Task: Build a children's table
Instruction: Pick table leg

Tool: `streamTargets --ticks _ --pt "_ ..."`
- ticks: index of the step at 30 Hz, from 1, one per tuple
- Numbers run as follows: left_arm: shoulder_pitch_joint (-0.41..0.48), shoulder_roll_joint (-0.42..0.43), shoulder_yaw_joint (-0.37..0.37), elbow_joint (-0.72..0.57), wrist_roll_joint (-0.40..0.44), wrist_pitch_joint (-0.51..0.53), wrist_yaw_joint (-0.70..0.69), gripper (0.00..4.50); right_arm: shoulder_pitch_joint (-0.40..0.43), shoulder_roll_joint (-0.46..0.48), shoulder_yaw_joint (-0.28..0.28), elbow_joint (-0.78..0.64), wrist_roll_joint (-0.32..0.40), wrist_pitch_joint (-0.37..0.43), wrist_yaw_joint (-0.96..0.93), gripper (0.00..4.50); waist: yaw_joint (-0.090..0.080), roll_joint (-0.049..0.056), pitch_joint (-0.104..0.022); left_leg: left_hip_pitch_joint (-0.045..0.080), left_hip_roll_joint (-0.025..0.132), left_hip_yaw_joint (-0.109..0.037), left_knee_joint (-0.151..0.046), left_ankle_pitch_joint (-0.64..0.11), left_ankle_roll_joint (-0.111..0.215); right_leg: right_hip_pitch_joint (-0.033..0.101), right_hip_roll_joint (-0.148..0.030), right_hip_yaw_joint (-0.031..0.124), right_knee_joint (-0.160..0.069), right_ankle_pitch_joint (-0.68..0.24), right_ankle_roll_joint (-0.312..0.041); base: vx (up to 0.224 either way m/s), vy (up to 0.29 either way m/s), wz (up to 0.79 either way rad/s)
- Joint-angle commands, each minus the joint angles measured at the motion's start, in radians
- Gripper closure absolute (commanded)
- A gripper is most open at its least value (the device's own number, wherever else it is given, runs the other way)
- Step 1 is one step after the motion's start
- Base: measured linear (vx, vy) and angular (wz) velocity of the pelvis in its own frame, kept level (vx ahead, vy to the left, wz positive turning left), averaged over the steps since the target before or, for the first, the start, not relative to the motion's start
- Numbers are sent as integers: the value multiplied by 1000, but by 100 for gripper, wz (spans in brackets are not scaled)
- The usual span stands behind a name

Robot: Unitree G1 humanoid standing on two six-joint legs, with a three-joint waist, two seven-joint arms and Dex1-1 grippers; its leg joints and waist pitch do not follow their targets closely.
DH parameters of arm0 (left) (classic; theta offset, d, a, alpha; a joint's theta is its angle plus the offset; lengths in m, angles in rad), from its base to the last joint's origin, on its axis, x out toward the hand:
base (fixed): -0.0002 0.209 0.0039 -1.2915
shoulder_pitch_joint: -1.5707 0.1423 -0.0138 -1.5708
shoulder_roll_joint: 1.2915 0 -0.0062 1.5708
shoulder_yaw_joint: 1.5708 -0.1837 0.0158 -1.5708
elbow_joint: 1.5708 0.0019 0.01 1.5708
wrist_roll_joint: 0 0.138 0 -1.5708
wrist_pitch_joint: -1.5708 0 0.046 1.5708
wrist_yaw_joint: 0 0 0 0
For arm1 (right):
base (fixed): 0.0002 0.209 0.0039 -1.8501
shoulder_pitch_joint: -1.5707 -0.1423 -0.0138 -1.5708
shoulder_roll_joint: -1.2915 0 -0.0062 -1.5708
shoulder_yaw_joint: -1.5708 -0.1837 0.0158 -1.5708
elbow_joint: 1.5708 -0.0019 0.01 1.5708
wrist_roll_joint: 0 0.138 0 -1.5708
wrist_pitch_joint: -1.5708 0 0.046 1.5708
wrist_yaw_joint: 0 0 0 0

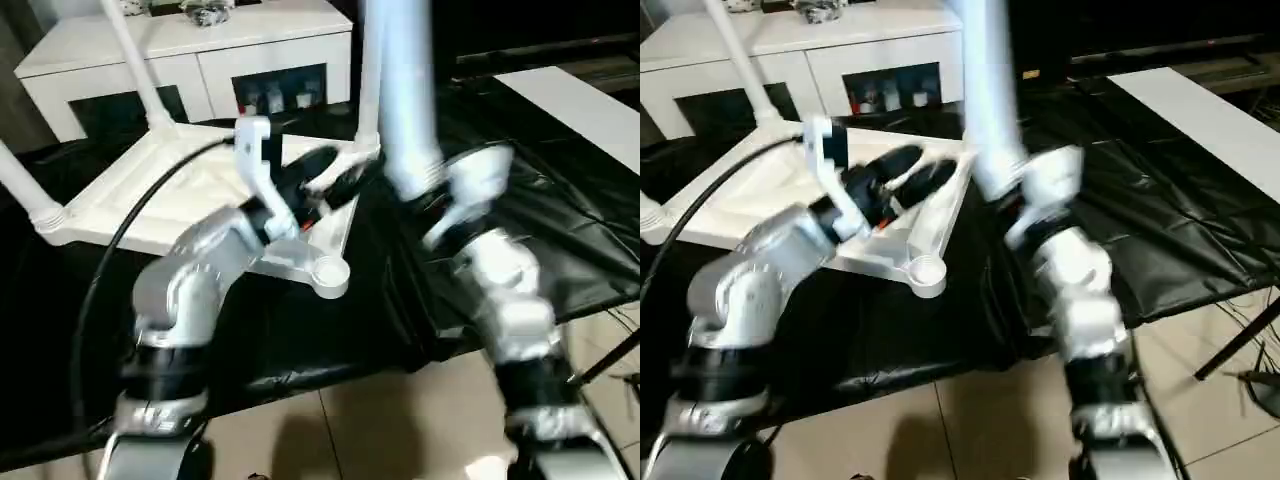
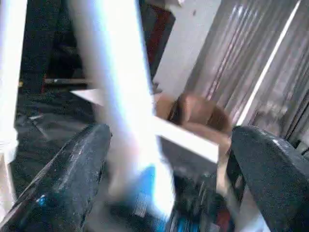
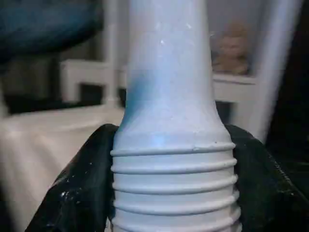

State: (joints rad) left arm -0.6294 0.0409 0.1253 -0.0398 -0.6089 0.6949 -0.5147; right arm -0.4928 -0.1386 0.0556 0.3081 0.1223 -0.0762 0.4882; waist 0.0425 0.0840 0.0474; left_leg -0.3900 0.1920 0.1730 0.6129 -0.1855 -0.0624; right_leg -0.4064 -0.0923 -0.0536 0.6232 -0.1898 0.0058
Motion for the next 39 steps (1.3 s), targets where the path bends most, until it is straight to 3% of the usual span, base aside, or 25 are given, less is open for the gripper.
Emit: streamTargets --ticks 1,3,4,8,9,17,19,22,23,39 --pt "-14 -3 42 15 -38 27 30 0 3 -8 6 -54 -13 -31 18 175 4 -25 -69 9 14 -1 -65 -149 76 54 -30 27 -75 -148 -227 0 0 0" --pt "-28 -11 70 26 -66 51 65 0 14 -9 19 -67 -17 -41 24 175 6 -24 -69 8 14 -2 -65 -138 83 54 -29 26 -73 -138 -225 0 0 0" --pt "-37 -16 88 41 -69 57 92 0 16 -12 28 -69 -20 -52 23 175 5 -29 -70 9 15 -1 -65 -136 87 53 -28 26 -75 -134 -225 0 0 0" --pt "-52 -20 127 89 -51 56 169 0 25 -12 55 -77 -41 -76 24 175 6 -27 -69 9 15 -2 -65 -139 85 54 -29 26 -74 -130 -223 0 0 0" --pt "-53 -20 133 96 -50 57 184 0 28 -11 59 -80 -44 -75 27 175 7 -31 -69 9 14 -3 -65 -136 84 56 -30 26 -74 -129 -220 0 0 0" --pt "-63 -25 163 106 -84 73 230 0 37 -11 80 -82 -60 -70 28 175 11 -31 -69 10 16 -2 -65 -126 89 54 -30 27 -71 -101 -233 0 0 0" --pt "-65 -29 168 107 -94 79 235 29 37 -12 83 -80 -62 -71 28 175 12 -30 -70 10 16 -2 -64 -122 90 54 -30 27 -71 -96 -235 0 0 0" --pt "-64 -33 171 103 -111 91 242 39 38 -12 91 -79 -70 -73 32 175 14 -30 -70 10 17 -2 -64 -115 91 54 -30 26 -69 -81 -240 0 0 0" --pt "-63 -32 169 101 -115 95 242 67 38 -12 93 -80 -73 -74 33 175 14 -30 -71 9 16 -3 -64 -113 92 56 -30 26 -68 -76 -239 0 0 0" --pt "-57 -33 185 94 -157 102 267 184 36 -11 105 -80 -82 -70 28 175 15 -31 -71 10 16 -2 -63 -118 91 56 -30 26 -69 -68 -240 0 0 0"
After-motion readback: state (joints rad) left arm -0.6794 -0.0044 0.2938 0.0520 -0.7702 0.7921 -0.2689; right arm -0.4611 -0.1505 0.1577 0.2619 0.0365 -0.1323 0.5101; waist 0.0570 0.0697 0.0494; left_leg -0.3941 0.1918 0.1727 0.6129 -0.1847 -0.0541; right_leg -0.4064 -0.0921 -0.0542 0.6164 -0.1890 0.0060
